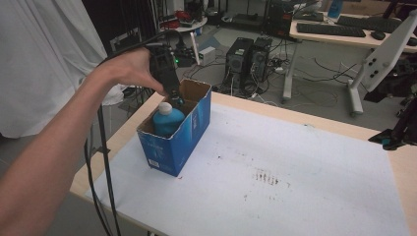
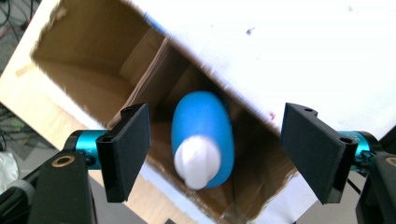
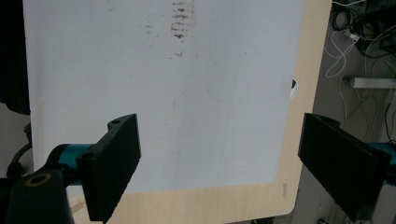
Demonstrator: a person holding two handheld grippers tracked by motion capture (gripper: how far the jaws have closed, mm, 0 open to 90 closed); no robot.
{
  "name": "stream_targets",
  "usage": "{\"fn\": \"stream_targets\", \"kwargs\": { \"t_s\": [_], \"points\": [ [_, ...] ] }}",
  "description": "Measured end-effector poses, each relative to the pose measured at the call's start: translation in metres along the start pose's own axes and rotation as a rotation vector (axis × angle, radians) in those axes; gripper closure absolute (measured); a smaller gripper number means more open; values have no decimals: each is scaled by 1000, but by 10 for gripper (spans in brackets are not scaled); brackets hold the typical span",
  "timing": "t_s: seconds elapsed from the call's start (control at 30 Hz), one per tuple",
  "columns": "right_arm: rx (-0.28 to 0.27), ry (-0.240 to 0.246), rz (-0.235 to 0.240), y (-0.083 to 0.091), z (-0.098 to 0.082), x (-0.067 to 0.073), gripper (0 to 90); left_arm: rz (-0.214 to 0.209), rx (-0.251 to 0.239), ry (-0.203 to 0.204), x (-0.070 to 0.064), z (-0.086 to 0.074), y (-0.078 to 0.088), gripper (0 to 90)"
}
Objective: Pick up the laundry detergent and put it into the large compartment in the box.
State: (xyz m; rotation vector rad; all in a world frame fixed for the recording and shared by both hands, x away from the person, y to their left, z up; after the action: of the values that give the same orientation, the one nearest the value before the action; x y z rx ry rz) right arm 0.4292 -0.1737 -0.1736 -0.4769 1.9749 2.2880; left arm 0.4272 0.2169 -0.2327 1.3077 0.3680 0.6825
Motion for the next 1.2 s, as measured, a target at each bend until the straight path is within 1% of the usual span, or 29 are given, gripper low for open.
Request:
{"fn": "stream_targets", "kwargs": {
  "t_s": [0.07, 0.23, 0.33, 0.37, 0.43, 0.5, 0.53, 0.57, 0.6, 0.63, 0.7, 0.8, 0.93, 1.03, 1.07, 1.13, 1.2],
  "points": [
    [-1, 0, -1, 0, 0, 0, 123, -2, -10, -25, -6, 9, 2, 247],
    [3, -3, -5, 1, -2, 1, 123, -12, -15, -85, -20, 30, 4, 247],
    [3, -5, -9, 1, -2, 0, 123, -38, -33, -120, -33, 47, 0, 247],
    [2, -6, -12, 1, -2, 0, 123, -50, -32, -137, -38, 54, -2, 247],
    [4, -12, -14, 2, -2, 0, 123, -56, -30, -172, -46, 64, -5, 247],
    [2, -14, -14, 2, -2, 0, 123, -63, -35, -183, -51, 73, -8, 246],
    [2, -12, -15, 3, -2, 0, 123, -66, -34, -195, -56, 79, -9, 247],
    [2, -13, -15, 3, -3, 1, 123, -63, -31, -203, -58, 81, -10, 242],
    [5, -16, -15, 3, -3, 1, 123, -56, -40, -211, -61, 85, -11, 206],
    [5, -17, -16, 3, -3, 1, 123, -61, -45, -224, -65, 90, -11, 191],
    [6, -17, -16, 4, -4, 1, 123, -66, -57, -235, -69, 96, -11, 191],
    [6, -22, -19, 4, -4, 1, 123, -68, -63, -250, -76, 104, -12, 190],
    [5, -19, -19, 3, -2, 0, 123, -75, -49, -294, -86, 114, -17, 186],
    [6, -18, -21, 1, 0, -1, 123, -88, -43, -323, -96, 122, -23, 186],
    [4, -17, -18, 0, 1, -1, 123, -89, -40, -326, -98, 124, -25, 186],
    [2, -16, -15, -1, 3, -2, 123, -91, -29, -357, -103, 129, -28, 186],
    [4, -17, -14, -3, 4, -1, 123, -98, -29, -371, -109, 134, -31, 186]
  ]
}}
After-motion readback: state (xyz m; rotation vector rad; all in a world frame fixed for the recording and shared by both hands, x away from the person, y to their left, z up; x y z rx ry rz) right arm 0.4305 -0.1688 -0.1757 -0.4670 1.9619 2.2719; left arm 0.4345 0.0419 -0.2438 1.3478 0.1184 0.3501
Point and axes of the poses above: each handheld gripper's, and its own axes: y roughly backward along the jaws, z roughly out of its top, x roughly to its left, the point moved 5 cm from there along -y, roughly forward along the jaws, and after that the axes turned 1 degree about y, right-handed, at the moved point
